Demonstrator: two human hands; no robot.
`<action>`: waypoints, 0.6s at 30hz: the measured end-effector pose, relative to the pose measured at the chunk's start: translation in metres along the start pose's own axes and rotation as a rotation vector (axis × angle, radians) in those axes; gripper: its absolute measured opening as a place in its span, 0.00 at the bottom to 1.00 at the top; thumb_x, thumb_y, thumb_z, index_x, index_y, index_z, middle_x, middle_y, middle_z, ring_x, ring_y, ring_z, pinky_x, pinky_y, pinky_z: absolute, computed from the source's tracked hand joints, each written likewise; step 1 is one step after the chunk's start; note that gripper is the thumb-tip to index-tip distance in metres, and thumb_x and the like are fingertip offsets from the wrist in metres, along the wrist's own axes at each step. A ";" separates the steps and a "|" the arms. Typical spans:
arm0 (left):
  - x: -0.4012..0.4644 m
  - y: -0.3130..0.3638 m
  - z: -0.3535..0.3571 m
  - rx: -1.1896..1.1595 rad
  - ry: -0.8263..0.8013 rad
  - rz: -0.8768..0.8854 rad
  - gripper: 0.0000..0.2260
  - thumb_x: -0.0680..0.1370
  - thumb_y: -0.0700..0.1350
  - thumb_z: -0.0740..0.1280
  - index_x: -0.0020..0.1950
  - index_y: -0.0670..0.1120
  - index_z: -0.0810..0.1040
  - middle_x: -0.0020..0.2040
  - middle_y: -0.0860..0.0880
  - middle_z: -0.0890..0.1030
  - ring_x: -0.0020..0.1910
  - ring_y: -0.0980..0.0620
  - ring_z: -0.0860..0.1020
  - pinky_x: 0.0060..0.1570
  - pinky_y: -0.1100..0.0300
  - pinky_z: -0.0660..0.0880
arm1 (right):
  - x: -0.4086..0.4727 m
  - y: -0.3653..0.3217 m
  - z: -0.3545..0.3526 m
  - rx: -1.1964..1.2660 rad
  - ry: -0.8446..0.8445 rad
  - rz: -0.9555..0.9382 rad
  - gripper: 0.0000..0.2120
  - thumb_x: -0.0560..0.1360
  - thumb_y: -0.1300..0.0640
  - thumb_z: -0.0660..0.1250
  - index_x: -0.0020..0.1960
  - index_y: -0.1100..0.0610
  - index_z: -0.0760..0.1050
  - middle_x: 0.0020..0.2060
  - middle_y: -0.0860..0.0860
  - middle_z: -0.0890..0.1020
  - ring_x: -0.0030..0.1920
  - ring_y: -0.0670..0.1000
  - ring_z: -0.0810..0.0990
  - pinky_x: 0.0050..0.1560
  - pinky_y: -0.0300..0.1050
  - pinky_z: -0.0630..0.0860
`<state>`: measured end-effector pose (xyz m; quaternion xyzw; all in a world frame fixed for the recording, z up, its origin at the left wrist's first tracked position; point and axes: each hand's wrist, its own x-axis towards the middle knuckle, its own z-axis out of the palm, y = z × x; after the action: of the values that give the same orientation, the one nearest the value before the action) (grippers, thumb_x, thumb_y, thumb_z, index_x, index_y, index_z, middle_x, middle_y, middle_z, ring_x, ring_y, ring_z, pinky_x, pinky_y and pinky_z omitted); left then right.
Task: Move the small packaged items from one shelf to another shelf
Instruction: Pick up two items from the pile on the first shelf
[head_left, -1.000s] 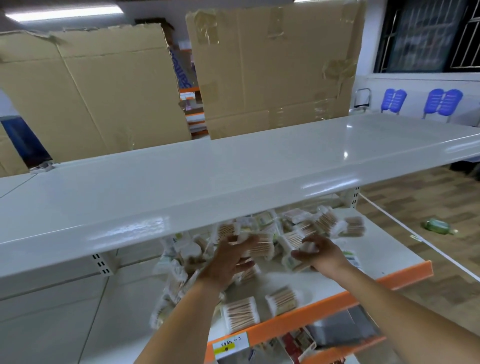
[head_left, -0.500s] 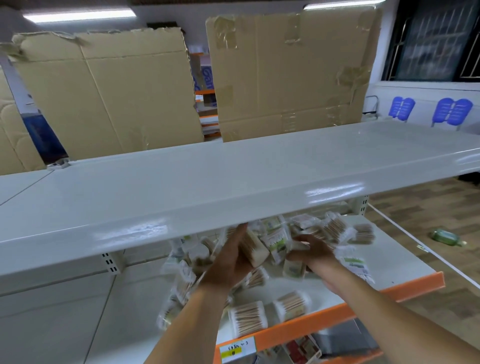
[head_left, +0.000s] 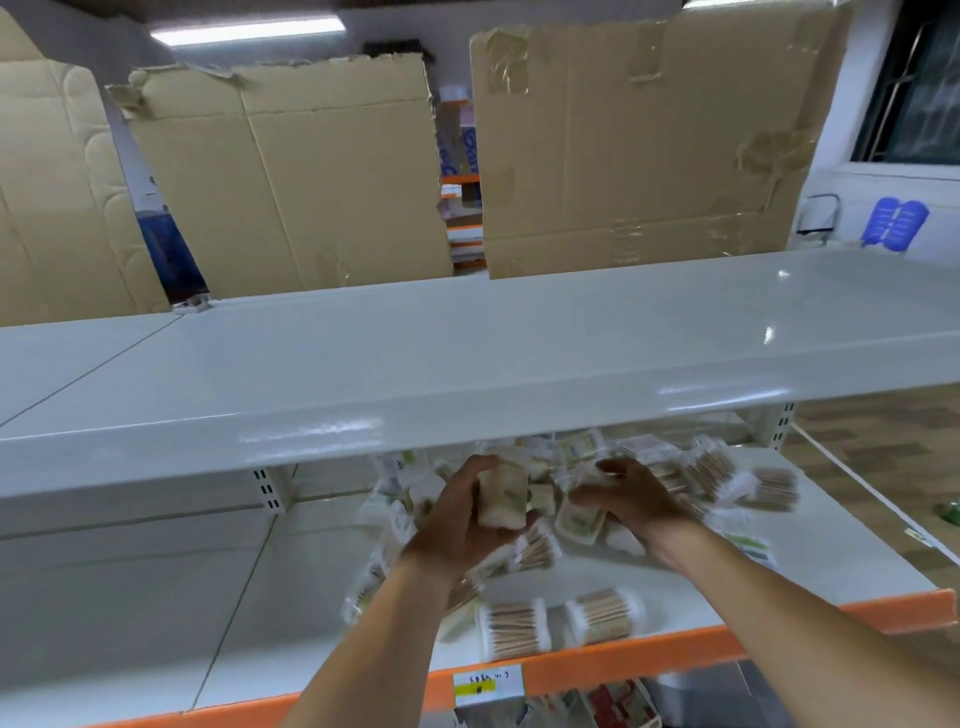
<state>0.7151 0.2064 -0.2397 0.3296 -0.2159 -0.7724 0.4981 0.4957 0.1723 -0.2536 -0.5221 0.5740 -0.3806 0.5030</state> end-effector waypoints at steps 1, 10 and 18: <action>-0.002 0.001 0.000 -0.013 0.003 -0.006 0.24 0.74 0.47 0.72 0.67 0.40 0.73 0.51 0.40 0.78 0.46 0.44 0.80 0.50 0.49 0.78 | 0.001 -0.002 0.002 -0.011 -0.011 -0.009 0.35 0.63 0.58 0.82 0.66 0.55 0.72 0.55 0.54 0.81 0.51 0.56 0.82 0.52 0.56 0.82; -0.040 0.005 -0.011 0.202 0.272 0.154 0.13 0.63 0.48 0.79 0.45 0.48 0.85 0.46 0.47 0.85 0.40 0.51 0.83 0.42 0.57 0.78 | -0.004 -0.024 0.029 -0.073 -0.239 -0.103 0.26 0.68 0.59 0.79 0.64 0.55 0.75 0.51 0.54 0.82 0.49 0.53 0.83 0.43 0.45 0.82; -0.101 0.012 -0.036 0.406 0.465 0.358 0.09 0.72 0.40 0.74 0.52 0.44 0.84 0.43 0.44 0.86 0.35 0.50 0.84 0.30 0.64 0.76 | -0.015 -0.040 0.079 -0.241 -0.362 -0.254 0.26 0.69 0.59 0.78 0.65 0.56 0.76 0.57 0.53 0.80 0.55 0.52 0.79 0.46 0.40 0.78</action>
<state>0.7778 0.2936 -0.2272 0.5459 -0.3000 -0.5187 0.5856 0.5805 0.1878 -0.2288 -0.7058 0.4456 -0.2699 0.4802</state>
